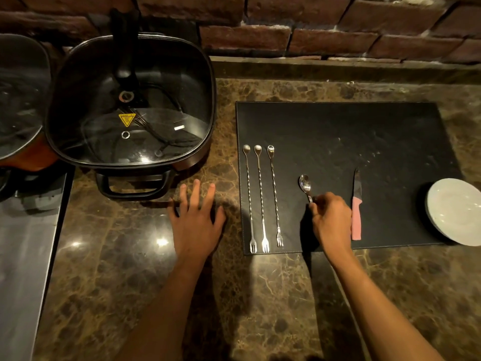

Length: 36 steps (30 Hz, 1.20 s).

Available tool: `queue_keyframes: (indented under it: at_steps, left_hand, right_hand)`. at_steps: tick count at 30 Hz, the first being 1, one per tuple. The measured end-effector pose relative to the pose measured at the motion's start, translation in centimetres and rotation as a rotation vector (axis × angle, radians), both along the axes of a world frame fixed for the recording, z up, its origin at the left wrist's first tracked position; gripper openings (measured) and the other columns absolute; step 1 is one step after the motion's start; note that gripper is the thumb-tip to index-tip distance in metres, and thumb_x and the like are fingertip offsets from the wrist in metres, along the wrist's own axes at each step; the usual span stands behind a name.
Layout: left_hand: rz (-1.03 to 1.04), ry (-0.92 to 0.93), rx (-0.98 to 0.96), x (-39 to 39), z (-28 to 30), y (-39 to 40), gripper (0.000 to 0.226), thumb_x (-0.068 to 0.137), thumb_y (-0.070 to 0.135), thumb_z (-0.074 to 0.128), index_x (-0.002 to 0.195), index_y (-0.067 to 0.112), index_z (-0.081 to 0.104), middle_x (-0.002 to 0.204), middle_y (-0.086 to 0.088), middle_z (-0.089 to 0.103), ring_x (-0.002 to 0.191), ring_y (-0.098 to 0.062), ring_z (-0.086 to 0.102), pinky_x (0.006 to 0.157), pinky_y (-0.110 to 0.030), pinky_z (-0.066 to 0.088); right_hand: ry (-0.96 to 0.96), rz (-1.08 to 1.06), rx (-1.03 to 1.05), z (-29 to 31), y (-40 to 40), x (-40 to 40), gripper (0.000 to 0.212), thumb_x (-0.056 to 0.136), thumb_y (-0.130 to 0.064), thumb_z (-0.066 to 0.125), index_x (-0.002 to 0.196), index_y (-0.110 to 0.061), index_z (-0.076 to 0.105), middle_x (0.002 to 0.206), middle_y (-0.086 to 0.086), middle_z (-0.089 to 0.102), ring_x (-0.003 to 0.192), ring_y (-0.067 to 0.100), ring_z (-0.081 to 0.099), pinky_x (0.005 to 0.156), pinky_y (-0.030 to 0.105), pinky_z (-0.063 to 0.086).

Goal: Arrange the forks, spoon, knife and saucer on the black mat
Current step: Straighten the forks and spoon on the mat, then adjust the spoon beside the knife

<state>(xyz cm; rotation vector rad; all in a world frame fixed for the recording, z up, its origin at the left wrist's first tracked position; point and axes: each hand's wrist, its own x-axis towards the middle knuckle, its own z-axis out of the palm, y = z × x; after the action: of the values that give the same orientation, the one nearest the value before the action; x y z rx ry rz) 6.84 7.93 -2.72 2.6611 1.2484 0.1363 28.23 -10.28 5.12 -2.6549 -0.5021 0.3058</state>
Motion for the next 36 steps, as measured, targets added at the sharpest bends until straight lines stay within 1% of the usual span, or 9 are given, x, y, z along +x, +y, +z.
queue_keyframes:
  at_steps: [4, 8, 12, 16, 20, 27, 30, 33, 36]
  left_hand:
    - [-0.006, -0.001, 0.026, 0.0, -0.1, 0.0, 0.062, 0.099, 0.056, 0.035, 0.155, 0.031, 0.038, 0.165, -0.008, 0.035, 0.153, -0.035, 0.027, 0.114, -0.064, 0.028]
    - [-0.013, -0.013, 0.036, -0.2, -0.6, 0.1, 0.061, 0.1, 0.057, 0.033, 0.155, 0.031, 0.037, 0.166, -0.007, 0.033, 0.153, -0.036, 0.025, 0.114, -0.064, 0.026]
    - [-0.012, -0.011, 0.041, -0.4, -1.1, 0.2, 0.061, 0.101, 0.058, 0.03, 0.156, 0.032, 0.035, 0.166, -0.006, 0.03, 0.154, -0.034, 0.022, 0.114, -0.065, 0.025]
    - [-0.005, -0.006, 0.038, -0.3, -1.2, 0.2, 0.061, 0.1, 0.058, 0.03, 0.156, 0.033, 0.035, 0.166, -0.005, 0.03, 0.155, -0.033, 0.02, 0.115, -0.064, 0.023]
    - [0.0, -0.003, 0.032, -0.2, -1.0, 0.2, 0.06, 0.1, 0.057, 0.032, 0.155, 0.033, 0.036, 0.165, -0.006, 0.031, 0.155, -0.034, 0.021, 0.115, -0.065, 0.024]
    - [0.005, -0.008, 0.029, -0.1, -0.6, 0.1, 0.06, 0.101, 0.056, 0.031, 0.155, 0.031, 0.038, 0.164, -0.008, 0.033, 0.154, -0.035, 0.023, 0.114, -0.065, 0.025]
    - [-0.004, -0.004, 0.035, -0.2, -0.6, 0.1, 0.06, 0.101, 0.056, 0.031, 0.155, 0.031, 0.038, 0.165, -0.008, 0.033, 0.154, -0.035, 0.022, 0.116, -0.064, 0.022]
    - [0.001, 0.006, 0.022, -0.3, -0.4, 0.0, 0.06, 0.101, 0.056, 0.03, 0.155, 0.032, 0.038, 0.166, -0.007, 0.033, 0.155, -0.034, 0.022, 0.118, -0.062, 0.018]
    - [0.021, 0.036, 0.002, 0.0, 0.5, -0.2, 0.06, 0.1, 0.054, 0.032, 0.154, 0.031, 0.041, 0.163, -0.007, 0.038, 0.153, -0.034, 0.027, 0.118, -0.063, 0.021]
  right_hand:
    - [0.021, 0.037, -0.033, -0.4, -1.4, -0.3, 0.017, 0.083, -0.013, 0.07, 0.095, -0.002, 0.066, 0.094, 0.02, 0.066, 0.088, 0.04, 0.062, 0.074, 0.04, 0.048]
    - [0.009, 0.018, -0.021, -0.6, -0.9, -0.8, 0.008, 0.086, -0.008, 0.064, 0.091, -0.003, 0.065, 0.093, 0.02, 0.065, 0.087, 0.04, 0.061, 0.073, 0.042, 0.048]
    - [-0.021, -0.007, -0.007, -0.5, 0.1, -0.4, 0.009, 0.088, -0.011, 0.062, 0.092, -0.003, 0.066, 0.093, 0.02, 0.066, 0.086, 0.039, 0.061, 0.071, 0.04, 0.046]
    - [-0.009, -0.027, 0.036, -0.5, 1.1, 0.2, 0.01, 0.09, -0.011, 0.061, 0.095, -0.005, 0.067, 0.092, 0.018, 0.068, 0.082, 0.035, 0.064, 0.07, 0.039, 0.051]
    - [-0.015, -0.04, 0.056, -0.6, 1.5, 0.6, 0.01, 0.09, -0.012, 0.061, 0.094, -0.005, 0.067, 0.09, 0.017, 0.068, 0.081, 0.035, 0.064, 0.07, 0.04, 0.051]
    - [-0.024, -0.032, 0.064, -1.0, 1.4, 0.7, 0.009, 0.089, -0.013, 0.062, 0.092, -0.005, 0.066, 0.088, 0.016, 0.067, 0.08, 0.035, 0.064, 0.068, 0.038, 0.05]
    - [-0.018, -0.029, 0.07, -1.0, 1.4, 0.7, 0.01, 0.09, -0.014, 0.062, 0.091, -0.005, 0.065, 0.088, 0.016, 0.066, 0.08, 0.034, 0.063, 0.066, 0.033, 0.046]
    - [-0.003, -0.031, 0.096, -0.7, 0.9, 0.8, 0.019, 0.093, -0.021, 0.059, 0.091, -0.003, 0.065, 0.09, 0.016, 0.065, 0.082, 0.033, 0.062, 0.071, 0.039, 0.05]
    - [-0.046, -0.07, 0.178, -0.1, -1.1, 1.4, 0.02, 0.094, -0.019, 0.054, 0.088, -0.002, 0.065, 0.088, 0.018, 0.065, 0.084, 0.035, 0.06, 0.072, 0.039, 0.046]
